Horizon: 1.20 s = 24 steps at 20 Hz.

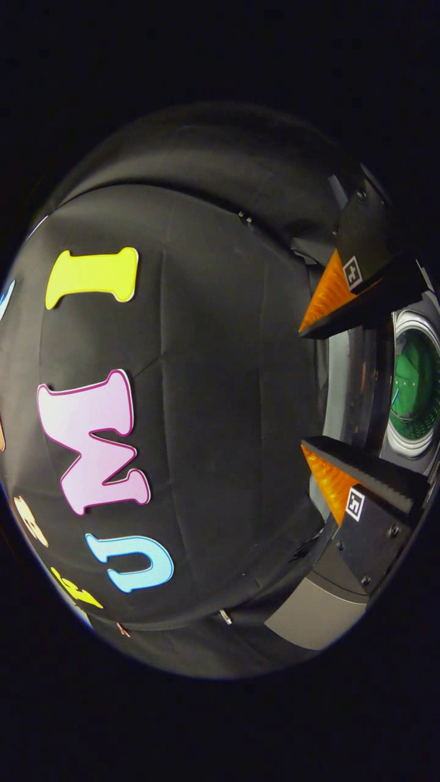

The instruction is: Put the clothes into the washing machine and then close the washing machine lid.

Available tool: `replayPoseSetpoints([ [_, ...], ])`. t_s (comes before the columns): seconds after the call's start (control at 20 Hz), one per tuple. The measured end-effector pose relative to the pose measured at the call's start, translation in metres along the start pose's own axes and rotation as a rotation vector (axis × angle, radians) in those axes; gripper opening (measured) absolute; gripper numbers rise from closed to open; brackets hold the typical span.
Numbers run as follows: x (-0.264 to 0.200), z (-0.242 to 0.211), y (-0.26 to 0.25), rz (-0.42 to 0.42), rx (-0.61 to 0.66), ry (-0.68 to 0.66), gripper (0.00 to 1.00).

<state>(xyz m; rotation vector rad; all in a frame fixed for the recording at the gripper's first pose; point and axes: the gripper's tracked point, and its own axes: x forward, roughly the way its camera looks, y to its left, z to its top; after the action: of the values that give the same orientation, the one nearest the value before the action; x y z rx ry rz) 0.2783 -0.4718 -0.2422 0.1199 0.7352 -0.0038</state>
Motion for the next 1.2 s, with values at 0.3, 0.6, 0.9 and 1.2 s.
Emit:
replayPoseSetpoints([
  [0.3,-0.009,-0.002,-0.002,-0.074,-0.014,-0.028,1.00],
  [0.6,-0.017,-0.005,-0.003,-0.135,-0.020,-0.038,1.00],
  [0.9,-0.027,-0.012,0.003,-0.151,-0.029,-0.059,1.00],
  [1.2,-0.041,-0.026,0.005,-0.152,-0.031,-0.053,1.00],
])
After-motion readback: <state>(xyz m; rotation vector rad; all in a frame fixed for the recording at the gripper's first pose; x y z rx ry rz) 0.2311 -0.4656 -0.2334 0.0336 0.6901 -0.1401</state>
